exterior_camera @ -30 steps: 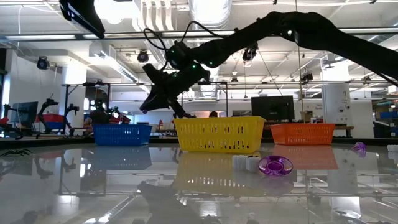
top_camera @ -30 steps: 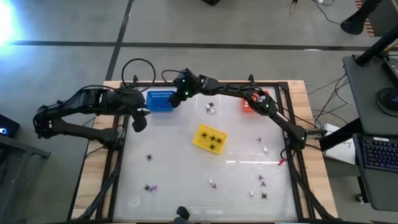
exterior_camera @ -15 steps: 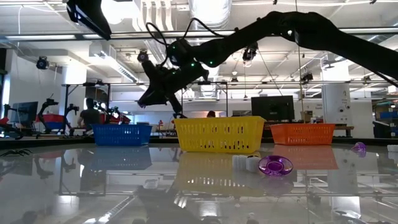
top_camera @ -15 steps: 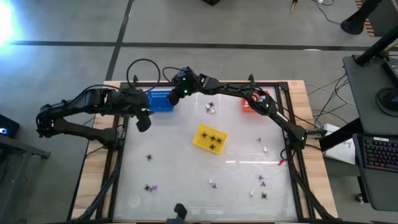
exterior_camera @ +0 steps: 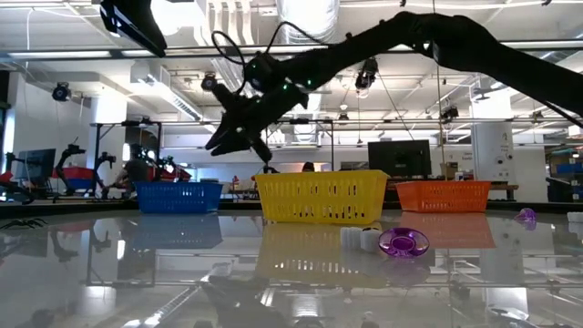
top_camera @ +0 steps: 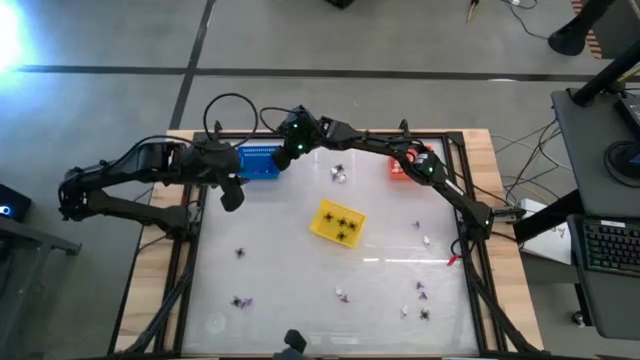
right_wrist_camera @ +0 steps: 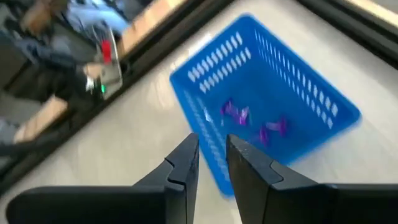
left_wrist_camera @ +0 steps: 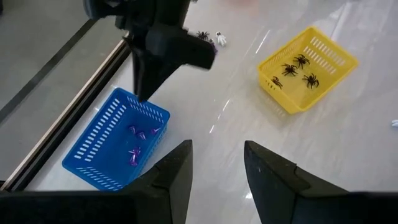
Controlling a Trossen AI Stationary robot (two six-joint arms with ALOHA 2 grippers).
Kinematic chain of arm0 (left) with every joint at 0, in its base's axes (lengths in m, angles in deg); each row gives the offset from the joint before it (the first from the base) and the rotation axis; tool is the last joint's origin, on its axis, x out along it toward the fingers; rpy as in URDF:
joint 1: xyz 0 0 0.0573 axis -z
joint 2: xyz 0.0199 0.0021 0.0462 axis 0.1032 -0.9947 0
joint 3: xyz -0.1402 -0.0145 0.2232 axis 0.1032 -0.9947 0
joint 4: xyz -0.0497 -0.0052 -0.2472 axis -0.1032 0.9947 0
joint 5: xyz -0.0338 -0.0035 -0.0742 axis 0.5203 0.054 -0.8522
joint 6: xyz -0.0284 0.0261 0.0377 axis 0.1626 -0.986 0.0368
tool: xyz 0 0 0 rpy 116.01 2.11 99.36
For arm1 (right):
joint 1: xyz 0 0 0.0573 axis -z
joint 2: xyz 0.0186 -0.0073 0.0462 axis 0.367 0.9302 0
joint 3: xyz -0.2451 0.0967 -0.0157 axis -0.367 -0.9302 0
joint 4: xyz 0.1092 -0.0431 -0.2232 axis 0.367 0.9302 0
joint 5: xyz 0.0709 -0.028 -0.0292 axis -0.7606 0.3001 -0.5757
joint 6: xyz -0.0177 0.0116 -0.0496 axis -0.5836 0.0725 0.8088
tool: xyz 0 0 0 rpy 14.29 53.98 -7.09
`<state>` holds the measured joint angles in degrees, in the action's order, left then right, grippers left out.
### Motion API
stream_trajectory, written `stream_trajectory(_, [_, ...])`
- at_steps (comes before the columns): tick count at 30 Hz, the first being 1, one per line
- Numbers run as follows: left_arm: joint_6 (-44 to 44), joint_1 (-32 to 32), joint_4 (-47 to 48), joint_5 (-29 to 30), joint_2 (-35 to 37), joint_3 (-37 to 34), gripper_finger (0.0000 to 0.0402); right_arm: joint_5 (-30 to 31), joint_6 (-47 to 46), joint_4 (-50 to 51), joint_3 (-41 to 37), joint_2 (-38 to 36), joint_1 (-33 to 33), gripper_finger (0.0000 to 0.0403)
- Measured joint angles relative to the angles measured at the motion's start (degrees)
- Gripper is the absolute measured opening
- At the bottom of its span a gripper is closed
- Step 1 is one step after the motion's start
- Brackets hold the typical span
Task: Sort Halloween decoration
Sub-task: Put the black spider toy into the yellow bin
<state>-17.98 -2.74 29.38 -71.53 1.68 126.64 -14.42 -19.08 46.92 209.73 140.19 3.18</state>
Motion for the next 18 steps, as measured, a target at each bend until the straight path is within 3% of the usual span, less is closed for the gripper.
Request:
stream_trajectory(3, [0.00, 0.04, -0.10, -1.72, 0.06, 0.00, 0.0127, -0.08, 4.93, 10.34, 4.66, -0.40, 0.00, 0.0077])
stream_trajectory(12, [-0.61, 1.63, 2.66, -5.39, 0.26, 0.00, 0.0127, 0.92, 9.70, 28.50, 3.50, -6.79, -1.20, 0.0077])
stream_trajectory(18, [-1.12, 4.63, 3.19, -5.44, 0.30, 0.00, 0.0127, 7.40, 10.48, 37.74, 3.50, -9.56, -4.63, 0.0077])
